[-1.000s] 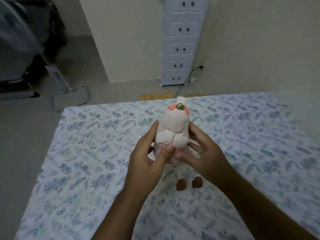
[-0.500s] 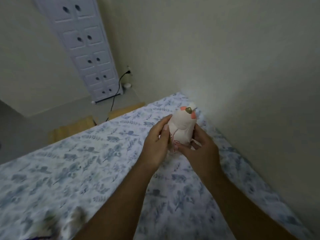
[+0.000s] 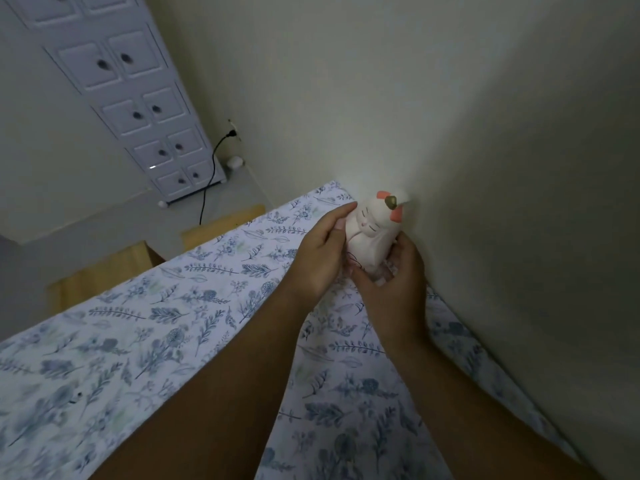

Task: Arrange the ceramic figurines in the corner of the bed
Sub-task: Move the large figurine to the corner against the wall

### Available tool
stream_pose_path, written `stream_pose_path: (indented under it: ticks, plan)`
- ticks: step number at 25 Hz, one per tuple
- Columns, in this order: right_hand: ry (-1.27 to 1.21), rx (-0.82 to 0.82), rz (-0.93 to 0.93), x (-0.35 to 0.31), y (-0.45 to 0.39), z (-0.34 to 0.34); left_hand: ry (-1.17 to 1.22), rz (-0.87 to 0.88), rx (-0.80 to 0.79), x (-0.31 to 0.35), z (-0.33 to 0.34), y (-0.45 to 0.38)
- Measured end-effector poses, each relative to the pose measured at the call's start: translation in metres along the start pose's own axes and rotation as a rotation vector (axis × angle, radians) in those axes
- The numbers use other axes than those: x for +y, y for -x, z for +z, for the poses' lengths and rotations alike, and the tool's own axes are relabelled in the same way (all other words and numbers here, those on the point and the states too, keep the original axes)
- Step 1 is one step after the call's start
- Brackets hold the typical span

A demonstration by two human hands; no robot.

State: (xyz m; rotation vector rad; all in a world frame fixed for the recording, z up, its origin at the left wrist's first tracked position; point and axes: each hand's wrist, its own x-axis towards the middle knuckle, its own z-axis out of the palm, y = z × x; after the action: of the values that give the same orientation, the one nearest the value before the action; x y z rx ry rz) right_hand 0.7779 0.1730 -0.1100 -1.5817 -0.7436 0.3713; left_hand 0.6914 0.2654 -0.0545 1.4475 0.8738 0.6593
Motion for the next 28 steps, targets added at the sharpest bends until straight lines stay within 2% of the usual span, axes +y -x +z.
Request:
stream_pose_path:
  ticks: [13, 16, 19, 22, 24, 28]
  plan:
    - [0.056, -0.01, 0.038, 0.017, 0.004, 0.001, 0.012, 0.003, 0.0, -0.013, 0.003, -0.003]
    - [0.047, -0.053, 0.055, 0.012, 0.0, -0.003, -0.022, -0.052, 0.001, -0.003, 0.001, 0.001]
    - [0.219, -0.073, 0.096, 0.003, 0.011, -0.011, -0.045, -0.108, 0.038, 0.004, -0.017, 0.024]
    - [0.433, -0.02, 0.073, -0.014, 0.048, -0.016, -0.221, -0.097, 0.159, -0.001, -0.052, 0.082]
    - [0.497, -0.123, -0.016, -0.031, 0.083, -0.01, -0.366, -0.103, 0.215, -0.009, -0.08, 0.137]
    - [0.66, -0.548, -0.141, -0.067, 0.166, 0.033, -0.69, -0.15, 0.318, -0.031, -0.15, 0.259]
